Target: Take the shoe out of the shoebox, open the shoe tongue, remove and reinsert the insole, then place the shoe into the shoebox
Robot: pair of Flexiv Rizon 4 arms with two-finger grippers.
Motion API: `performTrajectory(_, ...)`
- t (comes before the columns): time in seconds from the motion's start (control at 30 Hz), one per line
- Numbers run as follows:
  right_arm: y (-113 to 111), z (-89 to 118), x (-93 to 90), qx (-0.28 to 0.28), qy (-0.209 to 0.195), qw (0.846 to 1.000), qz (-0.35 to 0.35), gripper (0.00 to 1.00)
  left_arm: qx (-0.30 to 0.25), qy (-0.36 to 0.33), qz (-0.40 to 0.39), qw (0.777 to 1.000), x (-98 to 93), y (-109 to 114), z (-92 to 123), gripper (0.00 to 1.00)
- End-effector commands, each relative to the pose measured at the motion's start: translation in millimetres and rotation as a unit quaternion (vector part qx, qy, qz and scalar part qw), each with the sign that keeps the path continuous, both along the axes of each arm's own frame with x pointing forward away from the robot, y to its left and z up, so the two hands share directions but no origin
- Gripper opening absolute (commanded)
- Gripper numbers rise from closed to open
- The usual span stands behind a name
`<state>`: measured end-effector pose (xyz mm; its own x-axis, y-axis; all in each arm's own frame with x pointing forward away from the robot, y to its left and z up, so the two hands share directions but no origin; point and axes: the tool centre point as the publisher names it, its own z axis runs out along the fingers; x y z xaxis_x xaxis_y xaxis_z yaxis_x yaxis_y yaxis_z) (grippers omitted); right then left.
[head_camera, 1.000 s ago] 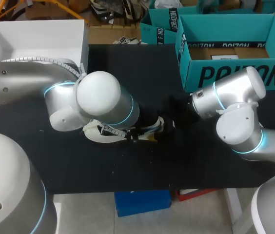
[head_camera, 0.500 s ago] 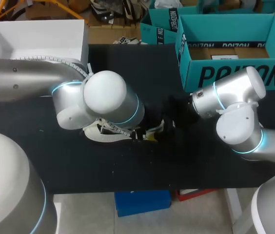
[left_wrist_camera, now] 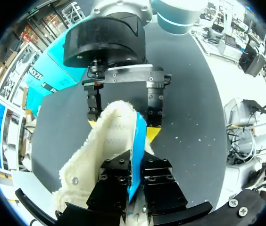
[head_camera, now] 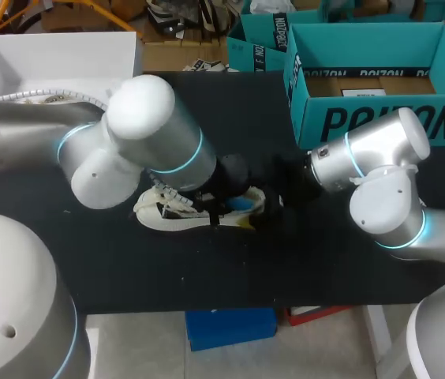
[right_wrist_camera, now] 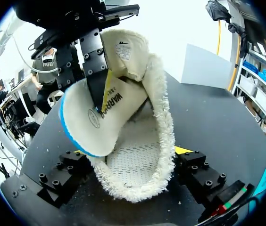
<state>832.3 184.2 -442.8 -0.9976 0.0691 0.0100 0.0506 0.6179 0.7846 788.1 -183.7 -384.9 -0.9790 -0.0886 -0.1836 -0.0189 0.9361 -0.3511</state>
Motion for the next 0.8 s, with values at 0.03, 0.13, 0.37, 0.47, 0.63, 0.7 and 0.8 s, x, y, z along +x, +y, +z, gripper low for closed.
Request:
performTrajectory(0.03, -0.6, -2.2, 3.1, -0.001, 0.0, 1.0, -0.001, 0.0, -0.041, 0.029, -0.021, 0.999, -10.7, 24.8, 29.3, 0.0)
performTrajectory(0.13, -0.6, -2.2, 3.1, -0.001, 0.0, 1.0, -0.001, 0.0, -0.067, 0.044, -0.03, 0.996, -16.7, 26.3, 47.1, 0.0)
performTrajectory(0.37, -0.6, -2.2, 3.1, -0.001, 0.0, 1.0, -0.001, 0.0, -0.125, 0.057, -0.057, 0.989, -32.1, 17.3, 94.7, 0.0)
performTrajectory(0.47, -0.6, -2.2, 3.1, -0.001, 0.0, 1.0, -0.001, 0.0, -0.152, 0.061, -0.068, 0.984, -38.4, 10.6, 115.9, 0.0)
performTrajectory(0.63, -0.6, -2.2, 3.1, -0.001, 0.0, 1.0, -0.001, 0.0, -0.223, 0.101, -0.104, 0.964, -45.8, 7.2, 151.6, 0.0)
performTrajectory(0.7, -0.6, -2.2, 3.1, -0.001, 0.0, 1.0, -0.001, 0.0, -0.259, 0.119, -0.121, 0.951, -47.2, 7.3, 168.9, 0.0)
performTrajectory(0.8, -0.6, -2.2, 3.1, -0.001, 0.0, 1.0, -0.001, 0.0, -0.308, 0.134, -0.129, 0.933, -47.8, 11.2, 194.5, 0.0)
